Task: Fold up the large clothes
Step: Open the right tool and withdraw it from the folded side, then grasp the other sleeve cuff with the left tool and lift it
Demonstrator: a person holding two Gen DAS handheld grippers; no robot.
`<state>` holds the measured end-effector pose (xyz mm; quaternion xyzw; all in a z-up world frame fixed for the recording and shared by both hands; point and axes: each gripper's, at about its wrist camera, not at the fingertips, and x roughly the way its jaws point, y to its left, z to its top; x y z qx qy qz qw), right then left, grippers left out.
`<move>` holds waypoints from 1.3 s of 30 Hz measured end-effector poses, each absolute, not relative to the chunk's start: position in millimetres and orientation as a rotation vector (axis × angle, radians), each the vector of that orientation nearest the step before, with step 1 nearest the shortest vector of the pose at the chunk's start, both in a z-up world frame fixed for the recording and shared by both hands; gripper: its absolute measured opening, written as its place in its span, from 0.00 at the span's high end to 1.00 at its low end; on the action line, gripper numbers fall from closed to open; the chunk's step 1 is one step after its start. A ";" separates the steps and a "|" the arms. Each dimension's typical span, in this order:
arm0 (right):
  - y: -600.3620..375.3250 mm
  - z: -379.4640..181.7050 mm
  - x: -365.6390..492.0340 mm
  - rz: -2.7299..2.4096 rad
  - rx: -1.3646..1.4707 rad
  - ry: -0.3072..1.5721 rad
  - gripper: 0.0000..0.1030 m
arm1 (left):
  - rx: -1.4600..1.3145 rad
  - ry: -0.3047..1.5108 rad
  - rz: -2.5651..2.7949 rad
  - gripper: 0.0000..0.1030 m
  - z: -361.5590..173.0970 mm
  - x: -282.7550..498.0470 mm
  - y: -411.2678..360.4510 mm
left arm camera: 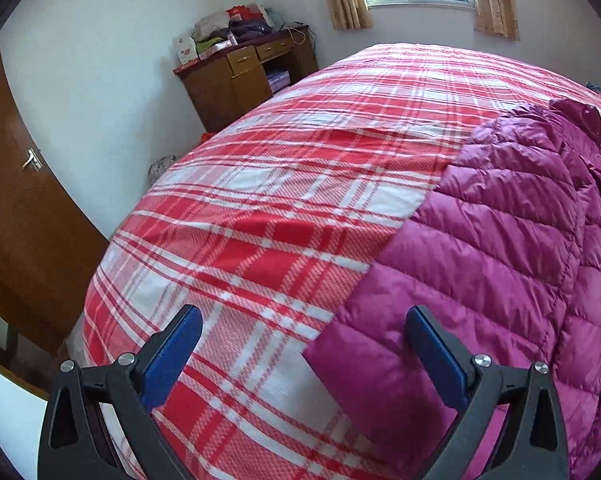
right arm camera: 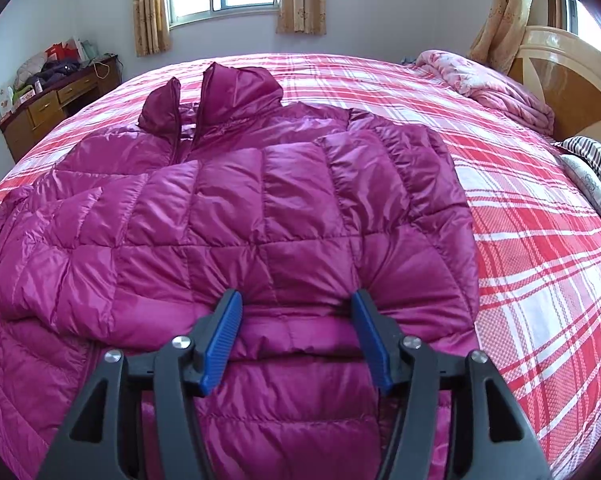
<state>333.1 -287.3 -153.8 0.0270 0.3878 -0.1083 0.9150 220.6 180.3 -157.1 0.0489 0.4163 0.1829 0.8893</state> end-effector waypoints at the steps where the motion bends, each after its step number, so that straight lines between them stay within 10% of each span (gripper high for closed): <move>1: -287.9 -153.9 333.1 -0.222 0.056 0.799 0.41 | 0.098 0.881 0.358 0.01 -160.9 220.0 175.2; 3: -287.4 -153.8 332.9 -0.222 0.056 0.799 0.41 | 0.106 0.906 0.332 0.11 -169.0 220.7 166.0; 5: -287.5 -153.8 332.8 -0.222 0.057 0.798 0.40 | 0.095 0.918 0.279 0.53 -172.6 221.2 159.8; 8: -288.5 -152.9 331.8 -0.223 0.059 0.796 0.40 | 0.139 0.886 0.280 0.79 -160.8 221.3 153.9; 39: -347.0 -118.2 266.6 -0.155 0.171 0.716 0.29 | 0.390 0.601 0.408 0.87 -29.2 311.6 128.9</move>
